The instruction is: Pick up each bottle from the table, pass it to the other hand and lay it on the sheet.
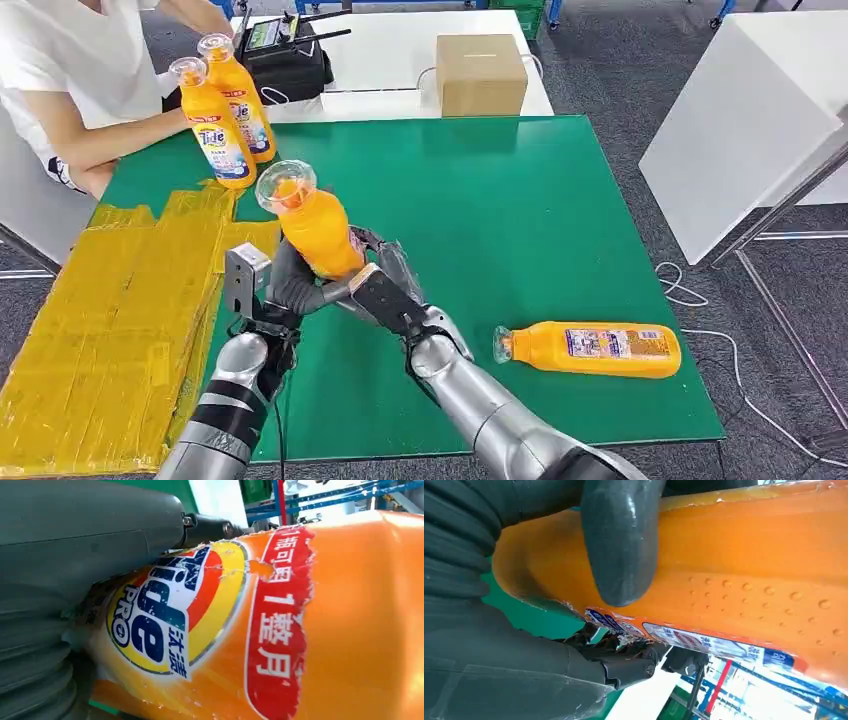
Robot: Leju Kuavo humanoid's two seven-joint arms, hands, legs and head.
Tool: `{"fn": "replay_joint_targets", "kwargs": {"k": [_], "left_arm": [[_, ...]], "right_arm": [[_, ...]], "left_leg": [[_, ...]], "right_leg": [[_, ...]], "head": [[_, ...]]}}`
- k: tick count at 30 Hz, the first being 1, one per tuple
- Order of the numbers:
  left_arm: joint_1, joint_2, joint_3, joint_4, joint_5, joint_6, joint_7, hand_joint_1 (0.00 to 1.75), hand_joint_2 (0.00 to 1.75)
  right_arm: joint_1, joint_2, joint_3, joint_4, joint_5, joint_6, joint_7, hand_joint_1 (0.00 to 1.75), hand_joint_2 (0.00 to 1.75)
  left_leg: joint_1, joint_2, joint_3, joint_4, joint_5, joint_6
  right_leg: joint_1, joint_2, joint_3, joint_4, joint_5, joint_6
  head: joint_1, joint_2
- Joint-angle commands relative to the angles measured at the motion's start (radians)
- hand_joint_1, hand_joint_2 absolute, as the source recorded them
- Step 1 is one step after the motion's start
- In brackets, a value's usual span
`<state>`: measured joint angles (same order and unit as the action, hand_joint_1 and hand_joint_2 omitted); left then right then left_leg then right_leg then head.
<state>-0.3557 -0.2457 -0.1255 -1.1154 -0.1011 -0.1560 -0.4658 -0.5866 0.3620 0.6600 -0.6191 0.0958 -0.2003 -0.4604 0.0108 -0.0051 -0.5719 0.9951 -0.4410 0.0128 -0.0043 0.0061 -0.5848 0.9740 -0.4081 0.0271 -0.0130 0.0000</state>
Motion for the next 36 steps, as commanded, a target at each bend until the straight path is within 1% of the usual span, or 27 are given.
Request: {"fn": "replay_joint_targets", "kwargs": {"k": [1,3,4,5,9,11,12,15,16,19,22,23,24,25,27,28,29,30,32,34,35,36], "left_arm": [[-0.055,-0.006,0.042,0.007,0.012,-0.001,0.007,1.12,1.75],[-0.055,-0.006,0.042,0.007,0.012,-0.001,0.007,1.12,1.75],[-0.055,-0.006,0.042,0.007,0.012,-0.001,0.007,1.12,1.75],[-0.055,-0.008,0.043,0.008,0.014,0.000,0.007,1.75,1.75],[-0.054,-0.007,0.054,0.005,0.028,-0.001,0.011,1.75,1.75],[-0.055,-0.008,0.052,0.009,0.029,0.000,0.011,1.75,1.75],[-0.056,-0.007,0.052,0.010,0.029,0.000,0.012,1.75,1.75],[-0.057,-0.004,0.053,0.013,0.032,-0.001,0.012,1.75,1.75],[-0.057,-0.004,0.053,0.013,0.032,-0.001,0.012,1.75,1.75],[-0.057,-0.004,0.053,0.013,0.032,-0.001,0.012,1.75,1.75],[-0.055,0.000,0.055,0.006,0.038,0.001,0.011,1.75,1.75],[-0.055,0.001,0.056,0.005,0.038,0.002,0.011,1.75,1.75],[-0.054,0.003,0.065,-0.002,0.044,0.008,0.012,1.75,1.75],[-0.054,0.005,0.072,-0.009,0.049,0.012,0.013,1.75,1.75],[-0.055,0.015,0.102,-0.058,0.029,0.069,0.006,1.75,1.75],[-0.055,0.021,0.116,-0.088,0.005,0.100,0.009,1.75,1.75],[-0.058,0.025,0.127,-0.109,-0.045,0.152,0.012,1.75,1.75],[-0.063,0.030,0.135,-0.126,-0.110,0.211,0.006,1.75,1.75],[-0.087,0.052,0.124,-0.141,-0.360,0.380,0.035,1.75,1.75],[-0.109,0.059,0.114,-0.128,-0.459,0.416,0.054,1.75,1.75],[-0.114,0.070,0.103,-0.117,-0.538,0.463,0.064,1.75,1.75],[-0.116,0.074,0.100,-0.109,-0.577,0.493,0.072,1.75,1.75]], "right_arm": [[-0.004,-0.013,0.071,0.064,0.009,0.005,-0.001,1.75,1.75],[-0.004,-0.013,0.071,0.064,0.009,0.005,-0.001,1.75,1.75],[-0.004,-0.013,0.071,0.064,0.009,0.005,-0.001,1.75,1.75],[-0.005,-0.013,0.071,0.064,0.010,0.004,0.000,1.75,1.75],[-0.004,-0.013,0.067,0.064,0.012,0.004,0.002,1.75,1.75],[-0.005,-0.013,0.064,0.065,0.012,0.005,0.002,1.75,1.75],[-0.005,-0.013,0.063,0.065,0.013,0.005,0.001,1.75,1.75],[-0.006,-0.013,0.057,0.061,0.017,-0.004,-0.005,1.75,1.75],[-0.006,-0.013,0.057,0.061,0.017,-0.004,-0.005,1.75,1.75],[-0.006,-0.013,0.057,0.061,0.017,-0.004,-0.005,1.75,1.75],[-0.004,-0.013,0.042,0.052,0.047,-0.024,-0.011,1.75,1.75],[-0.004,-0.013,0.043,0.050,0.059,-0.037,-0.012,1.50,1.75],[0.001,-0.013,0.036,0.036,0.081,-0.057,-0.013,0.17,1.75],[0.008,-0.013,0.023,0.022,0.096,-0.062,-0.011,0.00,1.75],[0.027,-0.013,-0.032,-0.029,0.148,-0.071,-0.019,0.00,1.75],[0.048,-0.013,-0.080,-0.076,0.203,-0.062,-0.014,0.00,1.75],[0.068,-0.013,-0.121,-0.123,0.249,-0.043,-0.007,0.00,1.75],[0.089,-0.014,-0.161,-0.176,0.286,-0.030,0.005,0.00,0.00],[0.150,-0.022,-0.238,-0.333,0.353,0.027,0.019,0.00,0.00],[0.193,-0.039,-0.285,-0.453,0.349,0.110,0.046,0.00,0.00],[0.208,-0.044,-0.307,-0.496,0.353,0.121,0.051,0.00,1.75],[0.215,-0.047,-0.317,-0.516,0.347,0.128,0.051,0.00,1.75]], "left_leg": [[0.001,-0.001,0.004,0.000,-0.002,0.000],[0.001,-0.001,0.002,0.000,-0.001,0.000],[0.001,-0.001,0.003,0.000,-0.001,0.000],[0.001,-0.001,0.002,0.000,-0.001,0.000],[0.001,-0.001,0.002,0.000,-0.001,0.000],[0.001,-0.001,0.004,0.000,-0.002,0.000],[0.001,-0.001,0.003,0.000,-0.001,0.000],[0.001,-0.001,0.004,0.000,-0.002,0.000],[0.001,-0.001,0.002,0.000,-0.001,0.000],[0.001,-0.001,0.004,0.000,-0.001,0.000],[0.001,-0.001,0.002,0.000,-0.001,0.000],[0.001,-0.001,0.003,0.000,-0.001,0.000],[0.001,-0.001,0.004,0.000,-0.002,0.000],[0.001,-0.001,0.003,0.000,-0.001,0.000],[0.001,0.000,0.003,0.000,-0.001,0.000],[0.001,0.000,0.003,0.000,-0.002,0.000],[0.001,0.000,0.001,0.000,-0.001,0.000],[0.001,0.000,0.002,0.001,-0.002,0.000],[0.001,-0.001,0.002,0.001,-0.002,0.000],[0.002,-0.002,0.001,0.001,-0.002,0.000],[0.001,-0.001,0.000,0.001,-0.001,0.000],[0.001,-0.001,0.001,0.001,-0.001,0.000]], "right_leg": [[0.002,-0.002,0.005,-0.001,-0.002,0.000],[0.001,-0.002,0.002,-0.001,-0.001,0.000],[0.001,-0.002,0.004,-0.001,-0.001,0.000],[0.001,-0.002,0.003,-0.001,-0.001,0.000],[0.001,-0.001,0.002,-0.001,-0.001,0.000],[0.001,-0.003,0.005,-0.001,-0.002,0.000],[0.001,-0.002,0.003,-0.001,-0.001,0.000],[0.001,-0.003,0.005,-0.001,-0.002,0.000],[0.001,-0.002,0.003,-0.001,-0.001,0.000],[0.001,-0.002,0.005,-0.001,-0.002,0.000],[0.001,-0.002,0.003,-0.001,-0.001,0.000],[0.001,-0.003,0.004,-0.001,-0.002,0.000],[0.001,-0.003,0.005,-0.001,-0.002,0.000],[0.001,-0.002,0.003,-0.001,-0.001,0.000],[0.001,-0.001,0.003,-0.001,-0.001,0.000],[0.001,-0.001,0.004,0.000,-0.002,-0.001],[0.001,-0.001,0.001,0.000,-0.001,0.000],[0.001,-0.001,0.003,0.000,-0.002,-0.001],[0.001,-0.002,0.002,0.000,-0.002,-0.001],[0.002,-0.003,0.003,0.001,-0.002,-0.001],[0.001,-0.002,0.001,0.001,-0.001,-0.001],[0.001,-0.002,0.001,0.001,-0.002,-0.001]], "head": [[0.000,0.000],[0.000,0.000],[0.000,0.000],[0.000,0.000],[0.000,0.000],[0.000,0.000],[0.000,0.000],[0.000,0.000],[0.000,0.000],[0.000,0.000],[0.000,0.000],[0.000,0.000],[0.000,0.000],[0.000,0.000],[0.000,0.000],[0.000,0.000],[0.000,0.000],[0.000,0.000],[0.000,0.000],[0.000,0.000],[0.000,0.000],[0.000,0.000]]}}
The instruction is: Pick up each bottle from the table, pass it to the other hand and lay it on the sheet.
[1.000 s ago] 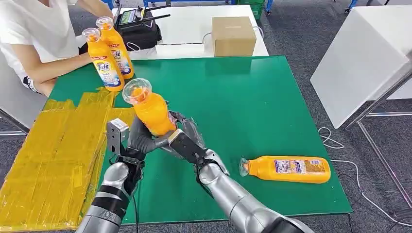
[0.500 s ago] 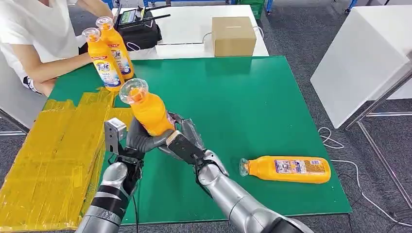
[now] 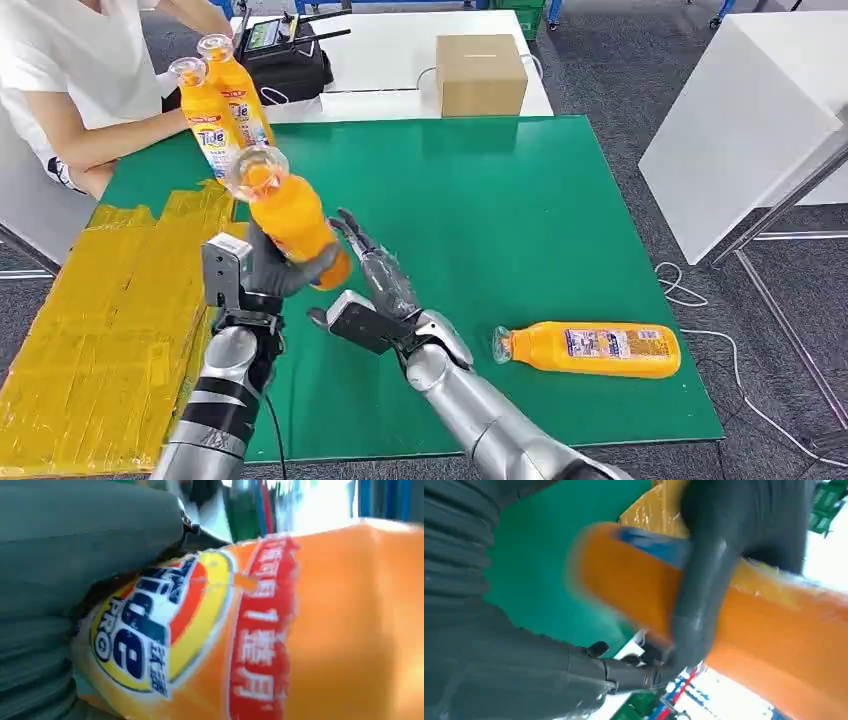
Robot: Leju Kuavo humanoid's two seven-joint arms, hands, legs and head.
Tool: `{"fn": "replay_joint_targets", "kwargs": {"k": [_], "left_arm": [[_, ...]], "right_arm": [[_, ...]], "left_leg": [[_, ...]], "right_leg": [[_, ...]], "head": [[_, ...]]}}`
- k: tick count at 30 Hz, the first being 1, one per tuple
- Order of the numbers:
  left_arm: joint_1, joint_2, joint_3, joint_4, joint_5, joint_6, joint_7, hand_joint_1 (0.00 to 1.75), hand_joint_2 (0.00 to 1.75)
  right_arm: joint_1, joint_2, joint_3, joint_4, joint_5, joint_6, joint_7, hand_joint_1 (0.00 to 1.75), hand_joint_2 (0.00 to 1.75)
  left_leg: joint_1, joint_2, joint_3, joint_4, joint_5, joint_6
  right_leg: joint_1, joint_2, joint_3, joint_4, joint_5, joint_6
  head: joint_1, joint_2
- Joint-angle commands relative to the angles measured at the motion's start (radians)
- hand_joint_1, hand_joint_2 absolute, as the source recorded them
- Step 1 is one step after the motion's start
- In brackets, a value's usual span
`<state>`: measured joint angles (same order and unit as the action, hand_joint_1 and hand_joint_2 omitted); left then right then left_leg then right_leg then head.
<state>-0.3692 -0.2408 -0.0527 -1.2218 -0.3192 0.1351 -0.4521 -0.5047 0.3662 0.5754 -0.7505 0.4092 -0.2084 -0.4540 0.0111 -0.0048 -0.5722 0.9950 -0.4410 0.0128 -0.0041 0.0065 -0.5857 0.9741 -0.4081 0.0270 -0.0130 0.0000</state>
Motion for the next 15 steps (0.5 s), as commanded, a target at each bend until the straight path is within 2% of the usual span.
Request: {"fn": "replay_joint_targets", "kwargs": {"k": [1,2,6,8,10,15], "left_arm": [[-0.104,0.069,0.029,0.006,-0.362,0.203,0.057,1.75,1.75],[-0.103,0.067,0.033,0.010,-0.364,0.204,0.054,1.75,1.75],[-0.120,0.103,0.034,0.106,-0.690,0.456,0.134,1.75,1.75],[-0.134,0.142,0.050,0.197,-0.902,0.563,0.218,1.75,1.75],[-0.134,0.193,0.070,0.261,-1.149,0.563,0.320,1.75,1.75],[-0.128,0.202,0.080,0.256,-1.138,0.563,0.305,1.75,1.75]], "right_arm": [[0.140,-0.059,-0.239,-0.410,0.028,0.153,0.050,0.00,1.75],[0.146,-0.059,-0.244,-0.422,0.030,0.160,0.054,0.00,1.75],[0.183,-0.088,-0.281,-0.529,-0.010,0.183,0.055,0.00,1.75],[0.208,-0.112,-0.286,-0.595,-0.016,0.182,0.058,0.00,1.75],[0.225,-0.137,-0.284,-0.639,-0.039,0.186,0.062,0.00,1.75],[0.228,-0.143,-0.285,-0.647,-0.045,0.189,0.062,0.00,1.75]], "left_leg": [[0.000,-0.005,0.000,0.001,0.000,0.000],[0.001,-0.007,0.001,0.001,-0.001,0.000],[0.000,-0.004,0.001,0.000,0.000,0.000],[0.000,-0.005,0.003,0.000,-0.001,0.000],[-0.001,-0.005,0.005,-0.002,-0.001,0.000],[0.000,-0.001,0.004,-0.001,-0.001,0.000]], "right_leg": [[0.001,-0.006,0.001,0.000,-0.001,0.000],[0.001,-0.007,0.003,0.000,-0.002,0.000],[0.000,-0.005,0.003,-0.001,-0.001,0.000],[0.001,-0.006,0.006,-0.001,-0.002,0.000],[0.000,-0.007,0.007,-0.002,-0.002,0.000],[0.000,-0.002,0.005,-0.001,-0.001,0.000]], "head": [[0.000,0.000],[0.000,0.000],[0.000,0.000],[0.000,0.000],[0.000,0.000],[0.000,0.000]]}}
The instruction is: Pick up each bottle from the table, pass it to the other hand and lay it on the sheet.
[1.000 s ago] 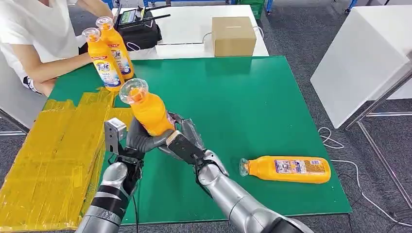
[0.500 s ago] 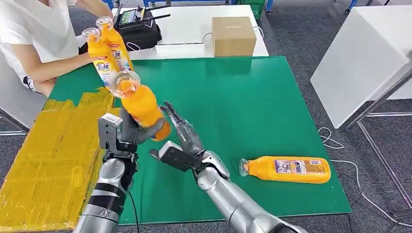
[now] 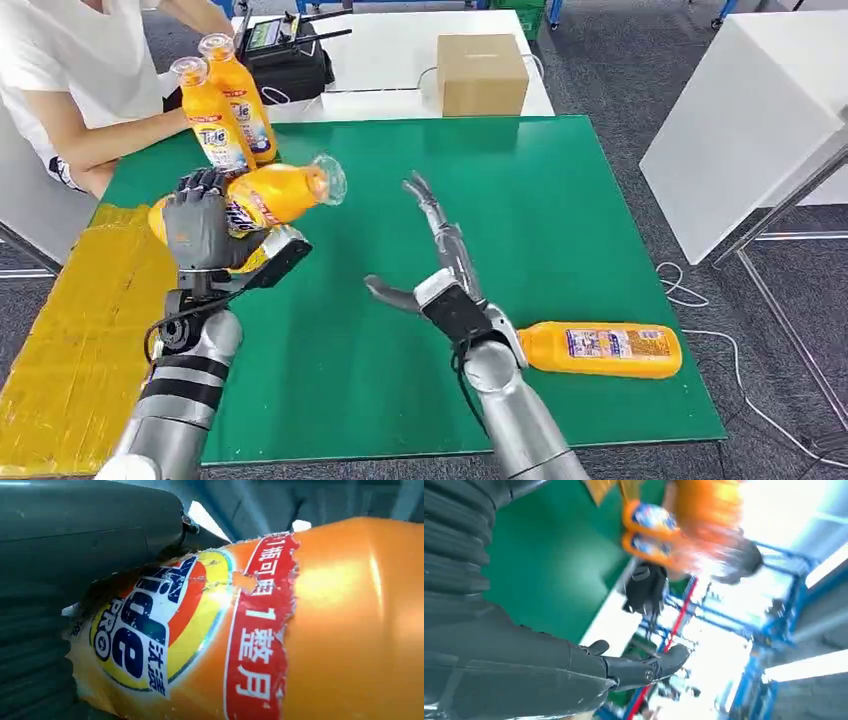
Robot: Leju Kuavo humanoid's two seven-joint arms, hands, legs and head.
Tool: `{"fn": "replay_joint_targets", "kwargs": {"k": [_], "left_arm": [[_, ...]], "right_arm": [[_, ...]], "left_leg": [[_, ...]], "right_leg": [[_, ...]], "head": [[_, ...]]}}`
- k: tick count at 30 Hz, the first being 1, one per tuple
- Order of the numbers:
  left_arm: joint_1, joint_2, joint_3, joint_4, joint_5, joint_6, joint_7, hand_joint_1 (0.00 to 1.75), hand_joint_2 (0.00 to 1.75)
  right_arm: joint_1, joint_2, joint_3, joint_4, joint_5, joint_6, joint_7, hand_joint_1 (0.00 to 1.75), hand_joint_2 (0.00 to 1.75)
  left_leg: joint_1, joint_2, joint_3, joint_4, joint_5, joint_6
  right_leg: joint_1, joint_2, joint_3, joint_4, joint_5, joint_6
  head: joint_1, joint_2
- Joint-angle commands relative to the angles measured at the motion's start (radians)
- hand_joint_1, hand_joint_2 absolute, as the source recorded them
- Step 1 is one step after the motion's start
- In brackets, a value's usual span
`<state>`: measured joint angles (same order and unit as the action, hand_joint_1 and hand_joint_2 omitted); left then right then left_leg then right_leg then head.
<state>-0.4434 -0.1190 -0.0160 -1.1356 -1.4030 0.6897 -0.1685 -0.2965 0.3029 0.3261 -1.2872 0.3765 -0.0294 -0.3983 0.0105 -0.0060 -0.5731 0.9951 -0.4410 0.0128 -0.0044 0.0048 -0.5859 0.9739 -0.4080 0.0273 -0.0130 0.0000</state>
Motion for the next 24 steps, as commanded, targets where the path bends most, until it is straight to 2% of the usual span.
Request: {"fn": "replay_joint_targets", "kwargs": {"k": [1,6,7,9,13,14,15,16,21,24], "left_arm": [[-0.053,0.081,0.044,0.170,-0.055,0.008,0.021,1.75,1.75],[-0.057,0.074,0.042,0.172,-0.062,0.008,0.025,1.75,1.75],[-0.071,0.087,0.034,0.235,-0.103,0.008,0.040,1.75,1.75],[-0.069,0.144,-0.004,0.272,-0.168,0.008,0.112,1.75,1.75],[-0.107,0.276,-0.196,0.435,-0.168,0.008,0.298,1.75,1.75],[-0.125,0.297,-0.243,0.488,-0.168,0.008,0.344,1.75,1.75],[-0.130,0.299,-0.236,0.511,-0.168,0.008,0.346,1.75,1.75],[-0.150,0.327,-0.302,0.556,-0.168,0.008,0.413,1.75,1.75],[-0.199,0.356,-0.298,0.698,-0.168,-0.002,0.488,1.75,1.75],[-0.197,0.364,-0.284,0.709,-0.168,0.002,0.485,1.75,1.75]], "right_arm": [[0.019,-0.080,-0.036,-0.110,-0.012,0.010,0.007,0.00,1.75],[0.018,-0.076,-0.030,-0.103,-0.011,0.010,0.006,0.00,1.75],[0.017,-0.086,-0.030,-0.108,-0.044,0.026,-0.007,0.00,1.75],[0.026,-0.109,-0.037,-0.140,-0.075,0.024,-0.014,0.00,1.75],[0.044,-0.144,-0.064,-0.201,-0.116,0.019,-0.020,0.00,1.75],[0.050,-0.149,-0.071,-0.212,-0.119,0.016,-0.021,0.00,1.75],[0.058,-0.152,-0.079,-0.221,-0.121,0.013,-0.023,0.00,1.75],[0.067,-0.155,-0.086,-0.232,-0.123,0.011,-0.024,0.00,1.75],[0.071,-0.152,-0.097,-0.225,-0.124,0.009,-0.026,0.00,1.75],[0.069,-0.150,-0.095,-0.218,-0.124,0.009,-0.028,0.00,1.75]], "left_leg": [[0.001,0.001,0.003,0.000,-0.001,0.000],[0.001,0.000,0.004,0.000,-0.002,0.000],[0.001,0.000,0.003,0.000,-0.001,0.000],[0.001,0.001,0.003,-0.001,-0.001,0.000],[0.001,0.000,0.006,-0.002,-0.002,0.000],[0.001,0.001,0.004,-0.001,-0.001,0.000],[0.001,0.002,0.004,-0.002,-0.001,0.000],[0.001,0.001,0.006,-0.001,-0.001,-0.001],[0.001,0.002,0.004,-0.001,-0.001,0.000],[0.001,0.004,0.003,-0.001,-0.001,0.000]], "right_leg": [[0.001,0.000,0.002,-0.001,-0.001,0.000],[0.001,0.000,0.004,-0.001,-0.002,0.000],[0.001,0.000,0.003,-0.001,-0.001,0.000],[0.001,0.000,0.003,-0.001,-0.001,0.000],[0.001,-0.001,0.007,-0.002,-0.002,0.000],[0.001,0.001,0.003,-0.001,-0.001,0.000],[0.001,0.001,0.004,-0.001,-0.001,-0.001],[0.001,0.000,0.005,-0.001,-0.002,-0.001],[0.001,0.002,0.003,-0.001,-0.001,-0.001],[0.001,0.005,0.001,0.000,0.000,0.000]], "head": [[0.000,0.000],[0.000,0.000],[0.000,0.000],[0.000,0.000],[0.001,0.000],[0.000,0.000],[0.000,0.000],[0.000,0.000],[0.000,0.000],[0.000,0.000]]}}
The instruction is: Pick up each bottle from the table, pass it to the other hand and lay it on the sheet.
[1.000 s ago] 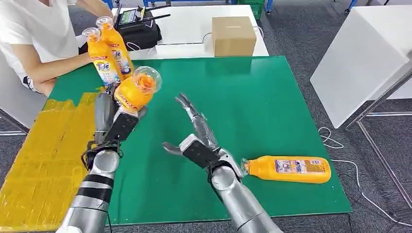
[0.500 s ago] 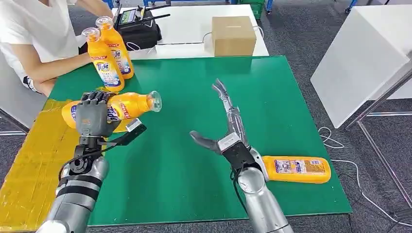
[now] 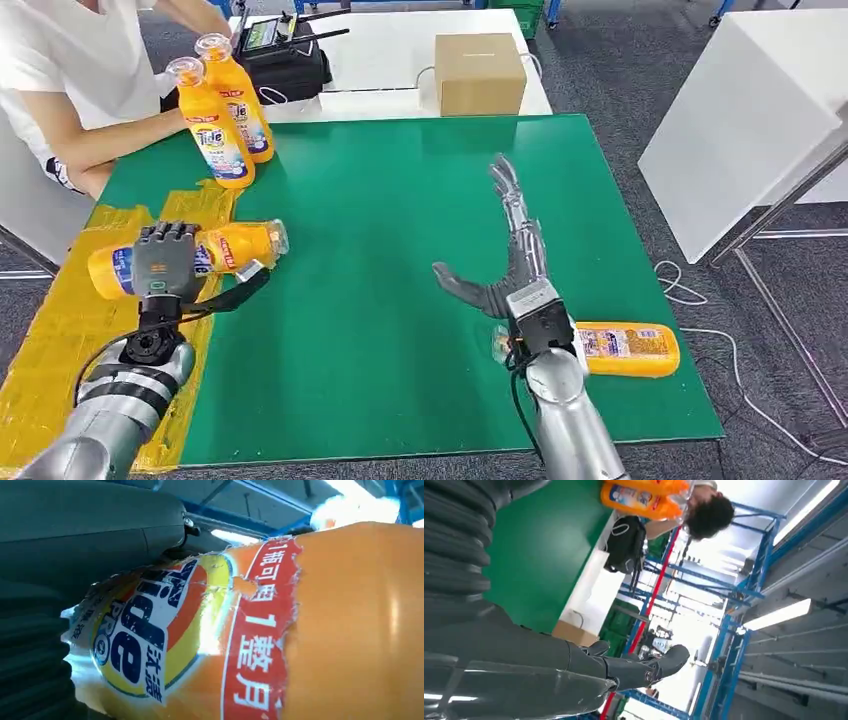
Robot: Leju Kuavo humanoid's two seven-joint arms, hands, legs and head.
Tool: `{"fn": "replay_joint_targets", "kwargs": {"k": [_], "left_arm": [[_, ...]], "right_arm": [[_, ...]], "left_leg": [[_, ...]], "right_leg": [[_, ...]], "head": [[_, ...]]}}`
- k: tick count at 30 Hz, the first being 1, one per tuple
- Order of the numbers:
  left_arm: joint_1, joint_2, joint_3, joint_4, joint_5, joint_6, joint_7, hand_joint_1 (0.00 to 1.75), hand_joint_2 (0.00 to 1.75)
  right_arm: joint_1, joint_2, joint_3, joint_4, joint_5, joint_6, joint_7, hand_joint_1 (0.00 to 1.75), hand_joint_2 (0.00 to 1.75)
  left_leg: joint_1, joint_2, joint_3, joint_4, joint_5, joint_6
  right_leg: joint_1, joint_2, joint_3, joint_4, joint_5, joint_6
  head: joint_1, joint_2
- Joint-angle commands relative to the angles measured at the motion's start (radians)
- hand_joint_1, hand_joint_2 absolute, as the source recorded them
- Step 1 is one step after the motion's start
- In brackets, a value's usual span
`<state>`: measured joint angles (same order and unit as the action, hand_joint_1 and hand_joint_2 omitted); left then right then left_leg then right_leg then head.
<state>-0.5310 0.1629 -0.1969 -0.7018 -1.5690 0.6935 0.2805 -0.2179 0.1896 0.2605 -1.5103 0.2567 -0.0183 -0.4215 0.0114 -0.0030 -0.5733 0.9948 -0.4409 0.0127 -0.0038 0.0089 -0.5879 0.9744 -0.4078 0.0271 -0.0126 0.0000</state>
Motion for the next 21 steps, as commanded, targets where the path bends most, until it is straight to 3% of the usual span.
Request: {"fn": "replay_joint_targets", "kwargs": {"k": [1,8,10,11,12,15,21], "left_arm": [[-0.113,0.087,-0.108,0.289,-0.002,-0.011,0.055,1.75,1.75],[-0.106,0.105,-0.044,0.363,-0.002,-0.046,0.081,1.75,1.75],[-0.094,0.092,0.010,0.371,0.001,-0.019,0.036,1.75,1.75],[-0.089,0.084,0.027,0.370,-0.002,-0.007,0.019,0.17,1.75],[-0.083,0.072,0.040,0.368,-0.002,0.003,0.008,0.00,1.75],[-0.069,0.045,0.077,0.353,0.004,0.005,-0.025,0.00,1.75],[-0.034,-0.018,0.233,0.283,0.084,0.005,-0.217,0.00,1.75]], "right_arm": [[-0.012,-0.036,-0.028,0.012,-0.004,-0.002,-0.006,0.00,1.75],[-0.025,-0.031,-0.020,0.046,-0.005,-0.002,-0.012,0.00,1.75],[-0.028,-0.031,-0.019,0.059,-0.006,-0.002,-0.015,0.00,1.75],[-0.027,-0.032,-0.018,0.063,-0.006,-0.003,-0.016,0.00,1.75],[-0.026,-0.033,-0.019,0.065,-0.007,-0.004,-0.018,0.00,1.75],[-0.029,-0.031,-0.017,0.076,-0.007,-0.004,-0.018,0.00,1.75],[-0.025,-0.030,-0.019,0.086,-0.007,-0.005,-0.019,0.00,1.75]], "left_leg": [[0.001,0.001,0.005,0.000,-0.002,0.000],[0.000,0.001,0.003,0.000,-0.001,0.000],[0.000,0.001,0.002,0.000,-0.001,0.000],[0.000,0.001,0.004,-0.001,-0.002,0.000],[0.000,0.000,0.003,-0.001,-0.001,0.000],[0.000,0.000,0.004,-0.001,-0.001,0.000],[0.000,-0.002,0.003,-0.001,-0.001,0.000]], "right_leg": [[0.001,0.000,0.005,-0.001,-0.001,0.000],[0.001,0.001,0.003,-0.001,-0.001,0.000],[0.001,0.000,0.003,-0.001,0.000,0.000],[0.001,0.000,0.005,-0.001,-0.001,0.000],[0.000,0.000,0.004,-0.001,-0.001,0.000],[0.001,-0.001,0.005,-0.002,-0.001,0.000],[0.000,-0.002,0.005,-0.002,-0.001,0.000]], "head": [[0.000,0.000],[0.000,0.000],[0.000,0.000],[0.000,0.000],[0.000,0.000],[0.000,0.000],[0.000,0.000]]}}
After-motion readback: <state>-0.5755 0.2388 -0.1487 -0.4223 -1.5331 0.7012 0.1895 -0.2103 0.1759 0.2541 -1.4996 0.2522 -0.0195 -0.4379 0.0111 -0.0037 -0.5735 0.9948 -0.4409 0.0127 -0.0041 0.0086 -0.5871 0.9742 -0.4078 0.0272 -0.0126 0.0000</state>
